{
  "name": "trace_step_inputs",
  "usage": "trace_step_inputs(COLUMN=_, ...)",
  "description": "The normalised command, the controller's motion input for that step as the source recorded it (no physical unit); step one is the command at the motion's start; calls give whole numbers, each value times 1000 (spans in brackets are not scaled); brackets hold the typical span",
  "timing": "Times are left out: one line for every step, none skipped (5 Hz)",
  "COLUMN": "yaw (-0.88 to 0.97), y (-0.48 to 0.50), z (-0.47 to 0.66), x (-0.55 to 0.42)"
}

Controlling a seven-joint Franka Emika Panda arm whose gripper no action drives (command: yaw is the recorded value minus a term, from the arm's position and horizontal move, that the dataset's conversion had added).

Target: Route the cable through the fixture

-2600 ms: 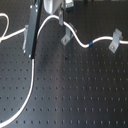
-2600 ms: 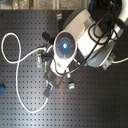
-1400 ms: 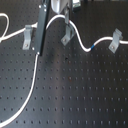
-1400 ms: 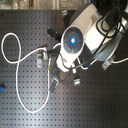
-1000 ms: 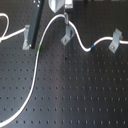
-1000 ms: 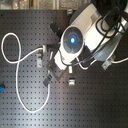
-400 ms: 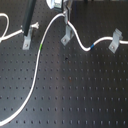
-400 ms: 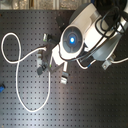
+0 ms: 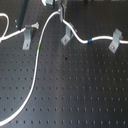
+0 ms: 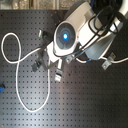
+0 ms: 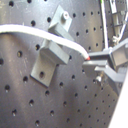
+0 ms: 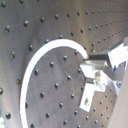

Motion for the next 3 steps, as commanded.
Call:
trace_step_inputs(yaw=-89, y=47, z=615, x=197)
trace_step_inputs(yaw=-120, y=-21, z=606, x=195)
trace_step_inputs(yaw=-146, y=-35, z=571, x=94)
